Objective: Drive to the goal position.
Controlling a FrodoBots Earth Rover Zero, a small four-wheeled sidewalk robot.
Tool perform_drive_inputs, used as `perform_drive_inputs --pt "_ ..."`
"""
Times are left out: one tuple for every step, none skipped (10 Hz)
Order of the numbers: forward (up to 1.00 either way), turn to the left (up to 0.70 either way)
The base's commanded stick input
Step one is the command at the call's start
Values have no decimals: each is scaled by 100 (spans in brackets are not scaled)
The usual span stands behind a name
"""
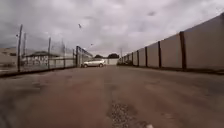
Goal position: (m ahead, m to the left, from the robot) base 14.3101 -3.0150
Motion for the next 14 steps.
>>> perform_drive_inputs --pt "60 0" --pt "60 0" --pt "60 -1" --pt "60 -3" --pt "60 -10" --pt "60 -14" --pt "60 -15" --pt "60 -7" --pt "60 -3" --pt "60 0" --pt "60 0" --pt "60 -1" --pt "60 -5" --pt "60 -13"
